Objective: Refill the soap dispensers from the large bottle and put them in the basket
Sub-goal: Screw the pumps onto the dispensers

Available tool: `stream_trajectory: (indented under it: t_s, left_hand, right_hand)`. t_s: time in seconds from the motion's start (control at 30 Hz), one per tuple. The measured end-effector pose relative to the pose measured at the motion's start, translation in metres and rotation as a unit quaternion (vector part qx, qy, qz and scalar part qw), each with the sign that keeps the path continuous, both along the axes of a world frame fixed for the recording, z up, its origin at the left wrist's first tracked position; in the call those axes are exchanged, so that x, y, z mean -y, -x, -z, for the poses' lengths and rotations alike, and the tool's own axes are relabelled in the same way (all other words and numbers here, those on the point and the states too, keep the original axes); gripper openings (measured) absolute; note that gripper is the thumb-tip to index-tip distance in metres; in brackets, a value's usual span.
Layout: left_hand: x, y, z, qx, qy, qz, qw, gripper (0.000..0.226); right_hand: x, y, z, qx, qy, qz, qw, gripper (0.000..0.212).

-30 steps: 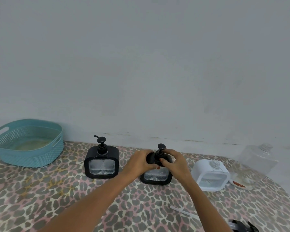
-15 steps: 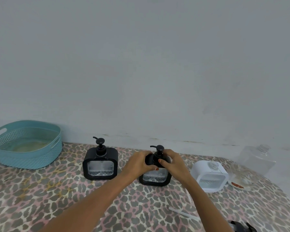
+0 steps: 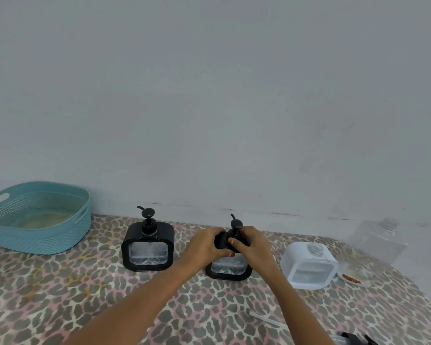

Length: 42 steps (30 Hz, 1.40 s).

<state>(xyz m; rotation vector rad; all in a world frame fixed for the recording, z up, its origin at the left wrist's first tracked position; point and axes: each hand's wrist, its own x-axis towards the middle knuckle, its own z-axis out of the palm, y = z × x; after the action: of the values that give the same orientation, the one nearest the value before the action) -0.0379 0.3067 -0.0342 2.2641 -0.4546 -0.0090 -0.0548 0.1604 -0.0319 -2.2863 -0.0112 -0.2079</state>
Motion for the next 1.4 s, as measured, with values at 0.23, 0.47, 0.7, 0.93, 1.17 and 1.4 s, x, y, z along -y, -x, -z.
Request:
stream_trajectory:
  t_s: [0.23,0.47,0.7,0.93,1.17,1.4]
  left_hand:
    - [0.0,0.0,0.002,0.004,0.009,-0.002,1.0,0.038]
    - [0.0,-0.003,0.002,0.004,0.0,0.0,1.0,0.04]
    - [0.0,-0.001,0.004,0.005,-0.004,-0.007,1.0,0.043]
    - [0.001,0.001,0.004,0.003,0.01,-0.011,1.0,0.042]
    - [0.001,0.002,0.004,0.006,0.02,-0.012,1.0,0.034]
    - [0.001,0.002,0.003,0.004,0.019,-0.012,1.0,0.033]
  right_hand:
    - [-0.014,0.001,0.0,0.029,-0.039,0.103,0.993,0.024]
    - [-0.002,0.003,-0.008,-0.003,-0.034,-0.005,0.999,0.026]
    - [-0.002,0.002,-0.008,0.004,-0.038,0.034,0.999,0.026]
    - [-0.016,0.004,-0.006,0.027,-0.077,0.109,0.991,0.018]
    - [-0.024,0.007,-0.004,0.064,-0.097,0.129,0.985,0.021]
    - [-0.025,0.004,0.002,0.062,-0.05,0.162,0.984,0.025]
